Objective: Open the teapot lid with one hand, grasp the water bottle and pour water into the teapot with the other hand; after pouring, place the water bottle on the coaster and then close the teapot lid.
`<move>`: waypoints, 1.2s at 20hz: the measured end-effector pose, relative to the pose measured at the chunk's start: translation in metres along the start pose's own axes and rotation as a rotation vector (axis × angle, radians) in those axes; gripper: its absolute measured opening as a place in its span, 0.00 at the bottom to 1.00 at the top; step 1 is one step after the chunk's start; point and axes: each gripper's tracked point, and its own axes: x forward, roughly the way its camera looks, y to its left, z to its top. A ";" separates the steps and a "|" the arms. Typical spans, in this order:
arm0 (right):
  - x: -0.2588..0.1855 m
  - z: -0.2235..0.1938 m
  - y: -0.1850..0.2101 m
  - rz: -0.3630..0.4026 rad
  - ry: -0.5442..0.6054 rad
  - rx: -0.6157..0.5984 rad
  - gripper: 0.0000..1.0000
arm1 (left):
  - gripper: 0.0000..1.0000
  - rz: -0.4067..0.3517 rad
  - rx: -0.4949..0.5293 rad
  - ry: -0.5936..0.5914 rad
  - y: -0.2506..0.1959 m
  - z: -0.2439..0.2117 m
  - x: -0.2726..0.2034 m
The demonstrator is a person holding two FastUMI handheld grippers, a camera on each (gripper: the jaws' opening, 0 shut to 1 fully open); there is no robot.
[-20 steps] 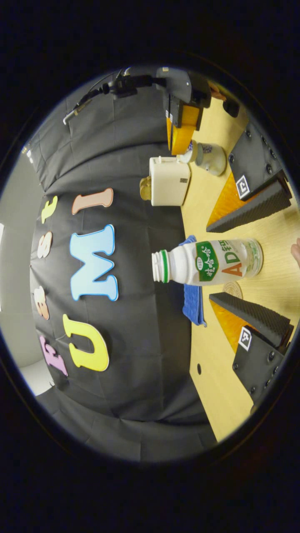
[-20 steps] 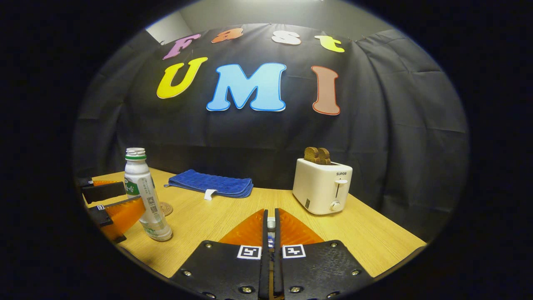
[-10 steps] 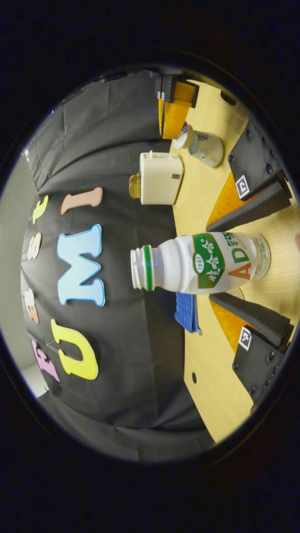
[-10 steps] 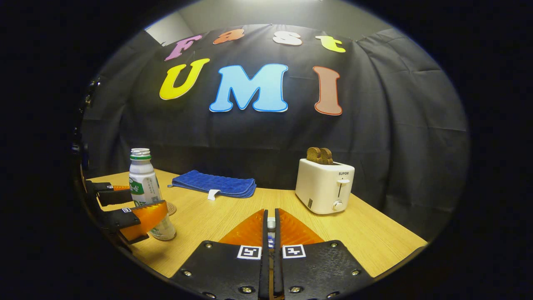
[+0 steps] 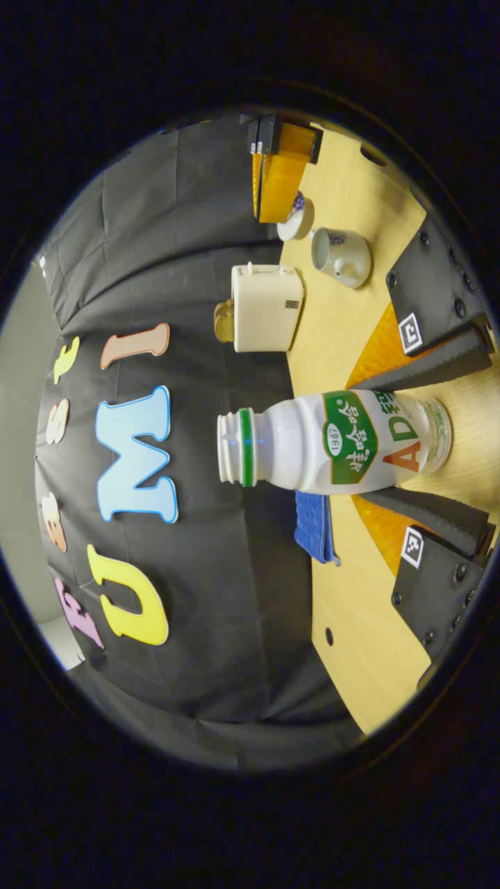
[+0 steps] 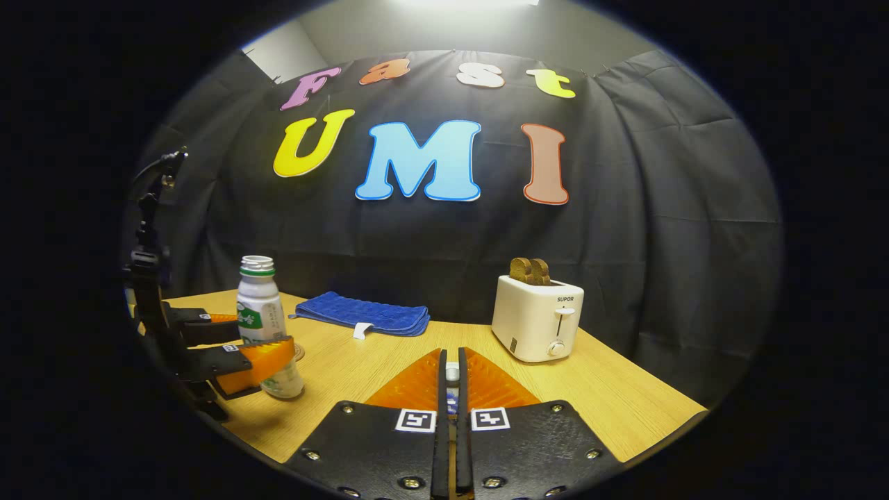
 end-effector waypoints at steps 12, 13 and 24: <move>-0.130 0.007 -0.019 0.028 -0.094 0.074 0.04 | 0.75 -0.008 0.366 0.007 -0.037 0.017 0.031; -0.137 0.006 -0.018 0.035 -0.099 0.079 0.04 | 0.72 -0.005 0.406 0.009 -0.039 0.019 0.035; -0.183 -0.001 -0.005 0.110 -0.155 0.091 0.04 | 0.73 0.015 0.823 0.023 -0.060 0.021 0.059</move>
